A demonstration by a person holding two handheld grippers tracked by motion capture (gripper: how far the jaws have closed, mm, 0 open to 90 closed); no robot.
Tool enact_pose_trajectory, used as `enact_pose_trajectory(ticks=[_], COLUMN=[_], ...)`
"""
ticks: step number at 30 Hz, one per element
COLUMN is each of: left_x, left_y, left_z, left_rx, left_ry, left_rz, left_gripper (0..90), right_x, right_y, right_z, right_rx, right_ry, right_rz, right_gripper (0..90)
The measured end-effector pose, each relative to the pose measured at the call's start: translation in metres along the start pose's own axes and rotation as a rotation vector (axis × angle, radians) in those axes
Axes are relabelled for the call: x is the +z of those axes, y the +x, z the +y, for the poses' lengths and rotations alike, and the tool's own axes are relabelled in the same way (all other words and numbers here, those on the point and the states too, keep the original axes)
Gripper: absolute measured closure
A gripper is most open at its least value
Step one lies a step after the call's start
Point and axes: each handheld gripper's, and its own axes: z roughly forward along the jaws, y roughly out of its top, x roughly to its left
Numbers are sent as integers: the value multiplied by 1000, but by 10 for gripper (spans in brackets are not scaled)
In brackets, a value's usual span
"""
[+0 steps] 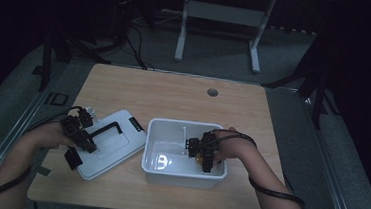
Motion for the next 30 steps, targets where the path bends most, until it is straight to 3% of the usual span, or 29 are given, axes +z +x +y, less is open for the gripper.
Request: enact_pose_trajectory(ticks=[4, 10, 30], left_x=[-1, 0, -1], left_y=[0, 0, 1], left_z=[-1, -2, -2], left_rx=[-5, -10, -9], left_ry=[0, -1, -5], left_rz=[2, 1, -2], left_gripper=[345, 345, 346], right_x=[4, 7, 5], right_y=[0, 2, 0], right_z=[1, 3, 1], right_rx=[13, -11, 1], right_ry=[6, 14, 8], right_rz=[9, 18, 55], right_gripper=[206, 205, 183])
